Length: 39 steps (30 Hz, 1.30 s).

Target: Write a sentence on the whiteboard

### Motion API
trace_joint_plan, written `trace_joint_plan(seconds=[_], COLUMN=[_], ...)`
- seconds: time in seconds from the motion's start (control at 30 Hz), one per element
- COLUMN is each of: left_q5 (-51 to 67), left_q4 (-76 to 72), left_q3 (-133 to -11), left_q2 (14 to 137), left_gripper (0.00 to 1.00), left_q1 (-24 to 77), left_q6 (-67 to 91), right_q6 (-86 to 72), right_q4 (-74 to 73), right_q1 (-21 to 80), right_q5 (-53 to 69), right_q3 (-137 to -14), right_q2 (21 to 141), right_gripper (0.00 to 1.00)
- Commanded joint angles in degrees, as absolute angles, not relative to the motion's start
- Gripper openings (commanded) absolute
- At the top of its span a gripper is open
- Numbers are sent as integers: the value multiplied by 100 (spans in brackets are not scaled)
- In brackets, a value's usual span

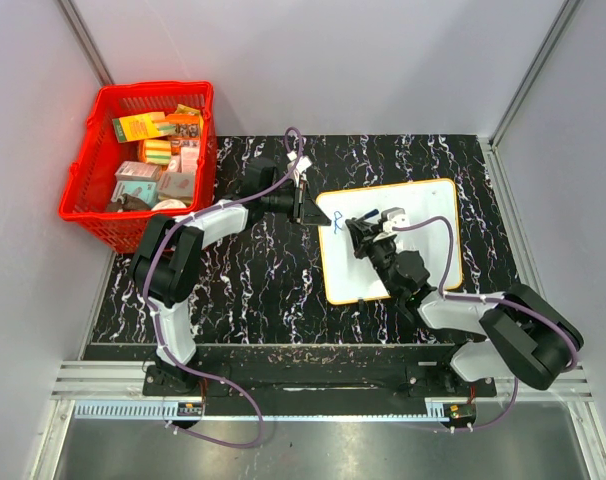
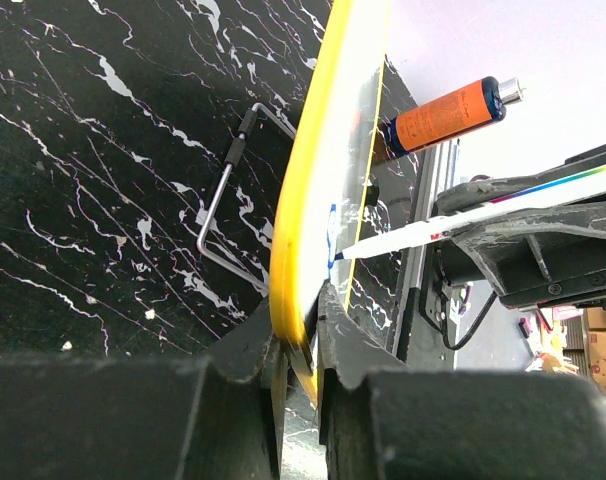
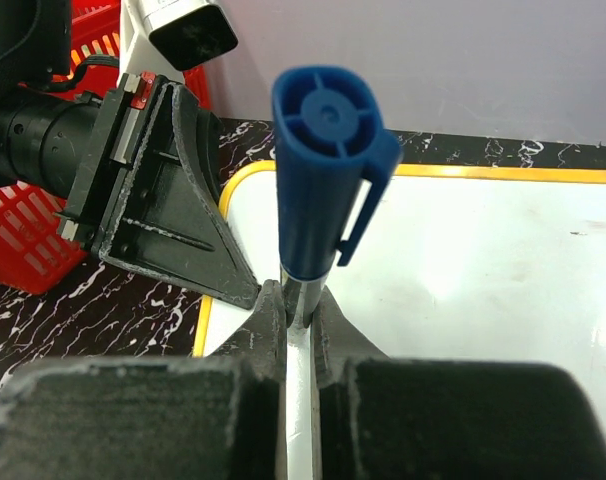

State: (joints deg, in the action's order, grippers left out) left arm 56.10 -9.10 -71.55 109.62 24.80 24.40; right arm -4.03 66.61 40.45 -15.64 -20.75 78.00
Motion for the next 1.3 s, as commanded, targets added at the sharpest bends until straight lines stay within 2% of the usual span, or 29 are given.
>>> trace_joint_plan(seconds=[0.0,0.53,1.0,1.27], left_q5=[4913,4948,4939,4948], left_q4=[-765,-773,-738,-703], left_q3=[-7189,-7189,-7198,-7190], left_q2=[11153,11144,11171,11180], left_gripper=[0,0,0,0], left_q1=[2628,2637,2645,2637], left_q6=[1362,1389,1336,1301], right_q6=[-334,-237,-70,-97], right_q4=[6407,6601,6469,6592], right_q1=[3999,3999,3999,3990], right_q5=[-1899,-1775,-1872,-1951], right_q3=[-1951,-2047,-2619,-2540], right_q2=[7726,7058,7690,7849], right_gripper=[0,0,0,0])
